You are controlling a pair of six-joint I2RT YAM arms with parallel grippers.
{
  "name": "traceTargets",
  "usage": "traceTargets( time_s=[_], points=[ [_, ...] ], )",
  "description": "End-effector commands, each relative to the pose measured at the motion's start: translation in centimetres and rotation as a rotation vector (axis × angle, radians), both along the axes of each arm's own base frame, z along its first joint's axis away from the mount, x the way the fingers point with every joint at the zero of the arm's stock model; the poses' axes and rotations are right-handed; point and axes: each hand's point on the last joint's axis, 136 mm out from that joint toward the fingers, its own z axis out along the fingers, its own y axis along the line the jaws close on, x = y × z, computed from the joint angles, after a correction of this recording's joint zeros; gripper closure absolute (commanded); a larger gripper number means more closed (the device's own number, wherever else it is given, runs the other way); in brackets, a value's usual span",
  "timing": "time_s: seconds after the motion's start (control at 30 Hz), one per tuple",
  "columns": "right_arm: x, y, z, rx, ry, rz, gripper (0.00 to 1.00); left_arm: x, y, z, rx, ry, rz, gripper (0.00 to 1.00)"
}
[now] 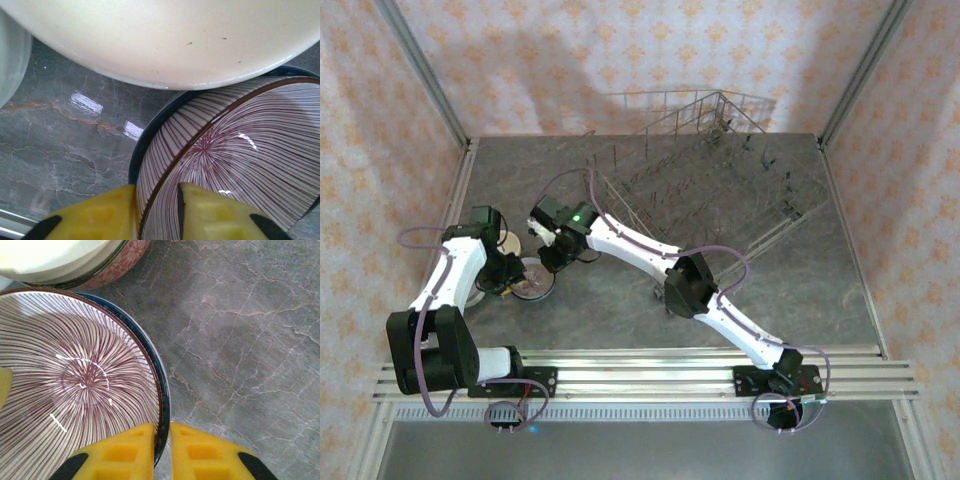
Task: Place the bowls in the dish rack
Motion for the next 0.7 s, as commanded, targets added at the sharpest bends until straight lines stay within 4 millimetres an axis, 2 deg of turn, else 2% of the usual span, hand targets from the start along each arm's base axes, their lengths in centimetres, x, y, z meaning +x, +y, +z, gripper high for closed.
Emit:
traceTargets(
  time_s=[0.0, 0.17, 0.27, 0.33, 0.43, 0.67],
  points=[
    [0.3, -0.2, 0.0, -0.017, -0.022, -0.005, 0.85, -0.4, 0.0, 0.4, 0.014, 0.014, -0.027, 0.80],
    [0.4, -0.3, 1.0, -0.010, -0.039, -0.006, 0.81, 0.0, -0.4, 1.0, -0.002, -0.016, -0.036, 0.90],
    [0.4, -0.4, 2.1, 0.000, -0.052, -0.004, 0.72, 0.2, -0.6, 1.5, -0.012, -0.037, -0.044, 0.94],
    [0.6, -0.5, 3.0, 0.010, -0.064, -0.012, 0.62, 0.4, -0.7, 2.0, -0.015, -0.054, -0.048, 0.97],
    [0.8, -0.8, 4.6, 0.023, -0.088, -0.032, 0.49, 0.7, -0.8, 2.9, -0.019, -0.085, -0.054, 1.00],
    [1.5, -2.4, 9.4, 0.067, -0.109, -0.094, 0.39, 1.4, -1.9, 5.8, -0.063, -0.196, -0.064, 1.00]
  ],
)
